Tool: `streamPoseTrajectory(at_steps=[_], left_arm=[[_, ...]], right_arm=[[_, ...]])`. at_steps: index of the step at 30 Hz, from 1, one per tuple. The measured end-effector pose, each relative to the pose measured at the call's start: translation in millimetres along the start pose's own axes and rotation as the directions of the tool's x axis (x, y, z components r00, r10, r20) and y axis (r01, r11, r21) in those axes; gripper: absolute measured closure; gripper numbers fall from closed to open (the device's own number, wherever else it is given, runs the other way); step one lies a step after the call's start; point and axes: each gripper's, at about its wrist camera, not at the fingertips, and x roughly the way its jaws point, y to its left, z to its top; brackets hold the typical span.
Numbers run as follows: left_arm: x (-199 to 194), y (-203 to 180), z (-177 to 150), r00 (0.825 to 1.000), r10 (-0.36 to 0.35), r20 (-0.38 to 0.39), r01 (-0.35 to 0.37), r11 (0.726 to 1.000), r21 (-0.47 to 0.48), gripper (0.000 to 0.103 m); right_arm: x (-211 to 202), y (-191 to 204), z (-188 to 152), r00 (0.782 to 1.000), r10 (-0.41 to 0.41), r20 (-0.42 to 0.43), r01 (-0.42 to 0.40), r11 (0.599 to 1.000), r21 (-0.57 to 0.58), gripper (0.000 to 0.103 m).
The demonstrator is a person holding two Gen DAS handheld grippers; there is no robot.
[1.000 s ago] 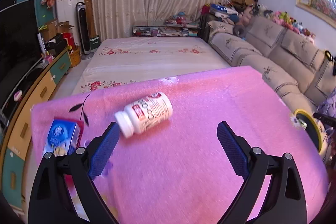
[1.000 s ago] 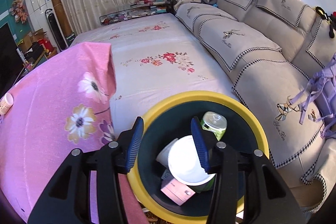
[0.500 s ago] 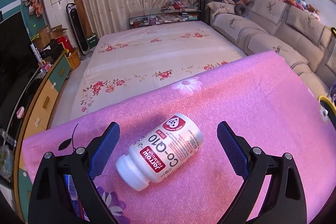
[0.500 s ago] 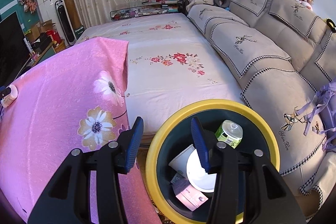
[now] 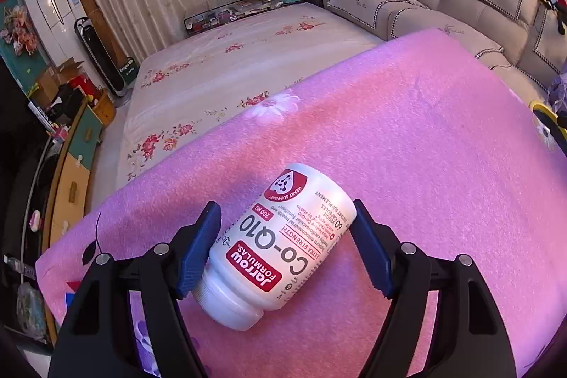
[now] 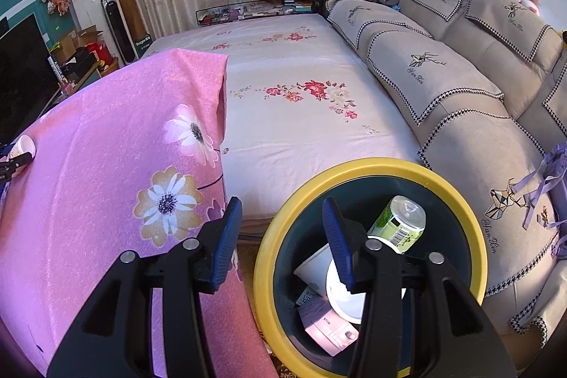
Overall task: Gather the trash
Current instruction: 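Grasp the white red-labelled pill bottle with the left gripper, then carry the pill bottle with the left gripper into the bin and release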
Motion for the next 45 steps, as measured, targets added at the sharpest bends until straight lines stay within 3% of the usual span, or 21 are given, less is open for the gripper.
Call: streamPoseTrajectory(at_steps=[8,11,16,25,31,36,39,40,45], left_arm=[[-43.5,-70.5,-8.0,0.999,-0.005,0.048,0.004,1.0,0.02,0.03],[-63.4,-117.4,-5.5,0.997,-0.02,0.07,0.017,0.998,0.054,0.03],[-87.3,-213.4,12.2,0.988,-0.112,0.103,0.097,0.985,0.143,0.03],[-84.5,-399.5,60.2,0.949,-0.304,0.08,0.264,0.908,0.326,0.03],[-56.2,-510.7,85.4,0.932,-0.362,0.002,0.33,0.851,0.408,0.03],[-24.9,-556.6,93.6,0.929,-0.366,-0.059,0.356,0.836,0.417,0.029],[-9.9,-570.3,97.1,0.933,-0.353,-0.074,0.351,0.842,0.409,0.015],[-7.4,-574.1,99.1,0.934,-0.35,-0.071,0.348,0.846,0.404,0.015],[-21.1,-549.7,100.5,0.941,-0.338,-0.029,0.326,0.878,0.35,0.015]], right_arm=[[-31.0,-16.9,-9.8,0.998,0.037,0.041,-0.038,0.999,0.019,0.058],[-48.4,-29.5,-15.1,0.997,0.037,0.063,-0.039,0.999,0.026,0.058],[-81.4,-62.5,-29.5,0.994,0.017,0.106,-0.022,0.999,0.049,0.058],[-126.8,-137.8,-65.9,0.989,-0.071,0.132,0.058,0.994,0.098,0.058],[-135.9,-179.2,-88.6,0.989,-0.084,0.12,0.066,0.986,0.15,0.058],[-133.5,-197.0,-96.2,0.991,-0.077,0.113,0.055,0.982,0.181,0.058],[-133.7,-203.4,-98.3,0.991,-0.071,0.115,0.048,0.981,0.19,0.058],[-134.3,-204.6,-97.7,0.991,-0.067,0.118,0.044,0.98,0.193,0.058],[-142.7,-202.4,-98.0,0.989,-0.052,0.141,0.023,0.98,0.196,0.058]])
